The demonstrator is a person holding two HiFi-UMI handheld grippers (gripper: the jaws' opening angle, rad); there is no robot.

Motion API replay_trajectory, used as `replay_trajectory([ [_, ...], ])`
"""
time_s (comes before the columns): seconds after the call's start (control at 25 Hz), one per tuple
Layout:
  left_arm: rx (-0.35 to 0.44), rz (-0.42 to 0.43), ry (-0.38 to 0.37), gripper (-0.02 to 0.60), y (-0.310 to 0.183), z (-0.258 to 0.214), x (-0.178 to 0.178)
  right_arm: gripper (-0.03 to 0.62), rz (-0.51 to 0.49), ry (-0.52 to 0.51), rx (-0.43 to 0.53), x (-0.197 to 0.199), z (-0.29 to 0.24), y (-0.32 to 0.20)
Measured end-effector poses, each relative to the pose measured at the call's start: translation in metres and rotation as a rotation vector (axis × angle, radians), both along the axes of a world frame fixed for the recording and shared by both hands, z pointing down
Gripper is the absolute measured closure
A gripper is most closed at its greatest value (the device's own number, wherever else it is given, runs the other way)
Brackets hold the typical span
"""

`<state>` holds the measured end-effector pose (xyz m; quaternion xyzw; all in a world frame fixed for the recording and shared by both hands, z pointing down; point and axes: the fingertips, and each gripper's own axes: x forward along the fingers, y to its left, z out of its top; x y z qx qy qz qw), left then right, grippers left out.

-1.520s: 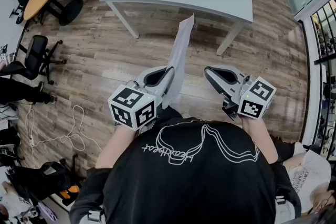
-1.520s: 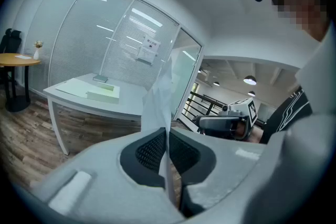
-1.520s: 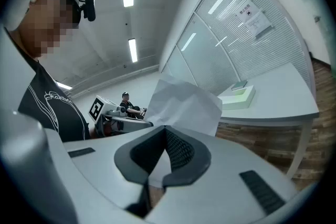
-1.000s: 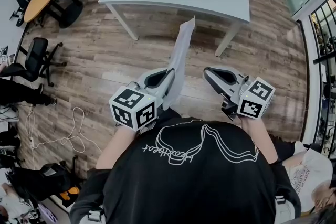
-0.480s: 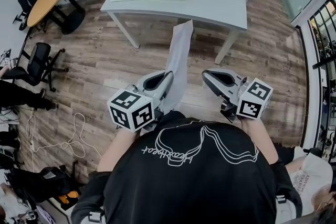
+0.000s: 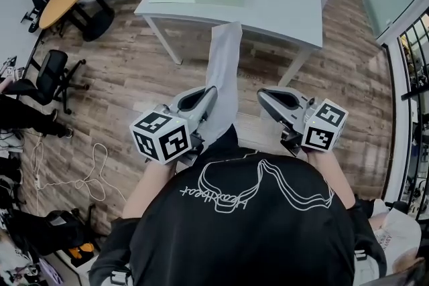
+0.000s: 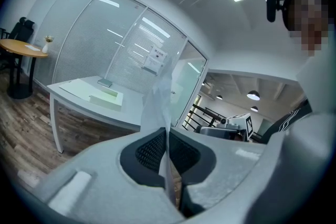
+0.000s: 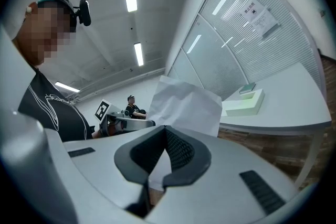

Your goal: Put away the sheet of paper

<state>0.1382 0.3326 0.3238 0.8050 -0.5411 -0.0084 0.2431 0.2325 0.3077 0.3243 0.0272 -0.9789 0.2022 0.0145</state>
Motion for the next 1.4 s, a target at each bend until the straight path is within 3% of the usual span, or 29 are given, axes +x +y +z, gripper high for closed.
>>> replay_trajectory([
  [0.56, -0.013, -0.026, 0.081, 0.569, -0.079, 0.019, -0.078, 0.586, 0.022, 0.025, -0.029, -0.067, 0.020, -0.088],
  [1.16, -0.095, 0.019, 0.104, 0.569, -0.288, 0.014, -0.222, 0.586, 0.081, 0.038, -0.110, -0.208, 0.013, -0.296],
  [1.4, -0.113, 0.054, 0.124, 0.569, -0.340, 0.021, -0.267, 0.586, 0.116, 0.050, -0.138, -0.251, 0.023, -0.351],
])
